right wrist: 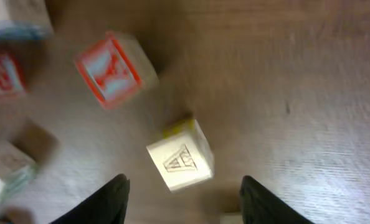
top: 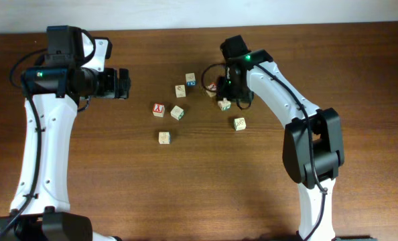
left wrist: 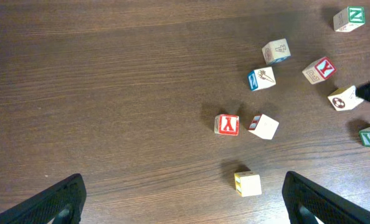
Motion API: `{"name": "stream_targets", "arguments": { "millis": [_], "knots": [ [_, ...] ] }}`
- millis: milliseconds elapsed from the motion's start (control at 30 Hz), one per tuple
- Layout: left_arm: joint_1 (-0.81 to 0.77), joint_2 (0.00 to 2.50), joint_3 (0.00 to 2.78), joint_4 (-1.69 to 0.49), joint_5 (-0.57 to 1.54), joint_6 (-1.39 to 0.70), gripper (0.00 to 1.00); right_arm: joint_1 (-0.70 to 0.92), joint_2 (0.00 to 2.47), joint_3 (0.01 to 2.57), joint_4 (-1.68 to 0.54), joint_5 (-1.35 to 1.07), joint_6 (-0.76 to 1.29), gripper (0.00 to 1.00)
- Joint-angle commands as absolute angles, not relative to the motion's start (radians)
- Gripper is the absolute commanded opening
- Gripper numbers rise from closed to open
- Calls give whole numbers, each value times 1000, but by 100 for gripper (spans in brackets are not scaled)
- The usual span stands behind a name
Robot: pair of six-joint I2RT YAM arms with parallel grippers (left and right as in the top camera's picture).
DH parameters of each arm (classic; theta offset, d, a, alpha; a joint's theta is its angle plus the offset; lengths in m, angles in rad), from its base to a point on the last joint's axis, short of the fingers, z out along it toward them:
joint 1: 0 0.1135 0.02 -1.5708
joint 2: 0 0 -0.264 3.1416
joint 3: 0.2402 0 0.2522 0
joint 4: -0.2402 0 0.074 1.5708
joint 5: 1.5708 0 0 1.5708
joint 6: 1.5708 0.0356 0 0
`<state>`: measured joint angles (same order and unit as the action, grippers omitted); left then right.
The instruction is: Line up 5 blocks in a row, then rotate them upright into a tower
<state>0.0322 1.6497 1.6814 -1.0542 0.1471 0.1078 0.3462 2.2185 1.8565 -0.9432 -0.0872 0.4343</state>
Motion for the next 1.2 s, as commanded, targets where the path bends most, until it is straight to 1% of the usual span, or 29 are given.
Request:
{"name": "stream_targets", "arguments": {
  "millis": [0,33,67,133,200,233,367,633,700,733,867,967,1033,1100,1167],
  "knots": [
    [36,1658,1705,-1053,161,98,99,347,2234,1861,-905,-96,522,57],
    [36,1658,1705,-1053,161,98,99,348,2247,1861,-886,-110,477,57],
    [35,1658,1705,-1053,161,98,99,353,2258,1860,-861,-139,337,57],
    [36,1658,1705,-1053,161,98,99,356,2264,1860,-856,-134,173,55],
    [36,1658,1705,-1053,161,98,99,356,2271,1857,-859,-100,72,52],
    [36,1658,1705,-1053,161,98,99,357,2276,1857,-859,-96,56,51],
    [36,1658,1705,-1053,161,98,99,361,2290,1848,-863,-97,57,43],
    [36,1658,1705,-1053,161,98,99,361,2312,1845,-897,-102,60,43],
    [36,1658,1705,-1053,161,98,99,361,2312,1843,-902,-101,68,38],
    [35,1658,1705,-1053,161,98,99,360,2312,1843,-911,-101,99,32],
    [36,1658,1705,-1053,161,98,99,361,2306,1848,-969,-108,237,31],
    [36,1658,1705,-1053,161,98,99,364,2269,1854,-1034,-244,337,31],
    [36,1658,1705,-1053,161,98,99,383,2267,1853,-1084,-247,361,31],
    [36,1658,1705,-1053,161,98,99,413,2269,1848,-1131,-180,398,31],
    [36,1658,1705,-1053,161,98,99,442,2269,1848,-1164,-65,464,31]
  ]
}}
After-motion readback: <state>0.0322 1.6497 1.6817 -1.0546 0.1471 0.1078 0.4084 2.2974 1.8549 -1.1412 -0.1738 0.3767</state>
